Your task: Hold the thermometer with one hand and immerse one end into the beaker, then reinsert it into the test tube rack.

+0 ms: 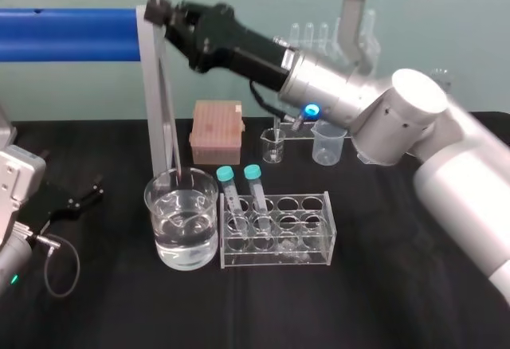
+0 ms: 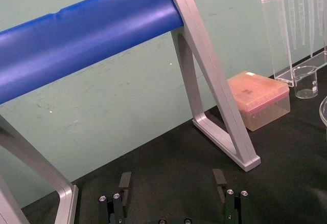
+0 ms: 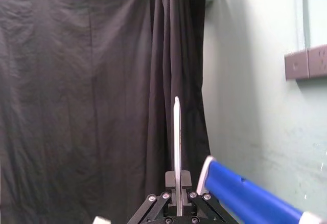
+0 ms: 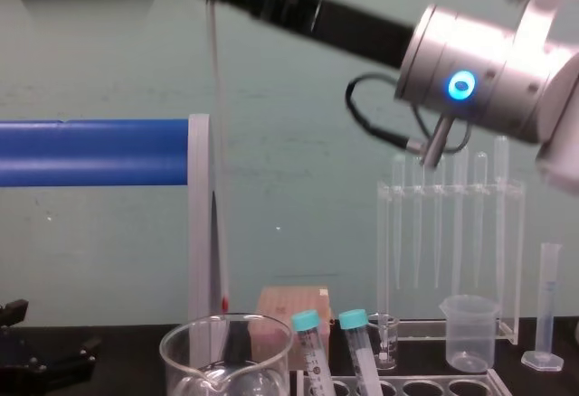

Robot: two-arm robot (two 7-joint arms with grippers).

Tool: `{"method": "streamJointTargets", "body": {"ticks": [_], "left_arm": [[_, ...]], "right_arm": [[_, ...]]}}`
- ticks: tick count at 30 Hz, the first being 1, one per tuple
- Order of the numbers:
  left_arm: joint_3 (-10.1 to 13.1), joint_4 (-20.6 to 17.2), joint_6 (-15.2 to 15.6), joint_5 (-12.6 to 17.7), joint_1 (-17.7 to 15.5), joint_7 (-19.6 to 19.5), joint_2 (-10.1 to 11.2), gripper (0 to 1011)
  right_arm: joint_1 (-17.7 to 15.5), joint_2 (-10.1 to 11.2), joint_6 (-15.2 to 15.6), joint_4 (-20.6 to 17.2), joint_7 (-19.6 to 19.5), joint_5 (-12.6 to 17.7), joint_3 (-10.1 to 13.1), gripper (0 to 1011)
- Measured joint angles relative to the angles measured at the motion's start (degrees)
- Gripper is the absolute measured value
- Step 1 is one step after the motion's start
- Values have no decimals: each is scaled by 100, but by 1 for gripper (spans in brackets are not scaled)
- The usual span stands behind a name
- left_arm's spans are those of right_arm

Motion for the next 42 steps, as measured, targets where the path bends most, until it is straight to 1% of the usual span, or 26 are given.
{"method": "streamJointTargets", "body": {"ticks": [3, 9, 14, 18, 24, 33, 42], "left_arm": [[0, 0, 0, 0, 0, 0, 0, 1008], [0, 0, 0, 0, 0, 0, 0, 1008], [0, 0, 0, 0, 0, 0, 0, 1008], [0, 0, 0, 0, 0, 0, 0, 1008], [0, 0, 0, 0, 0, 0, 0, 1008], [0, 0, 0, 0, 0, 0, 0, 1008], [0, 0, 0, 1, 0, 0, 0, 1008]], "right_arm": [[34, -111, -75, 336, 99, -64, -79, 53], [54, -201, -45, 671, 207, -145, -165, 53], [19, -201, 12, 765, 289, -209, -224, 53], [-12, -198, 17, 845, 323, -316, -282, 53], [-64, -228, -81, 995, 376, -440, -314, 53], [-121, -321, -183, 1176, 414, -524, -283, 53], [-153, -356, -230, 1248, 405, -657, -250, 53]]}}
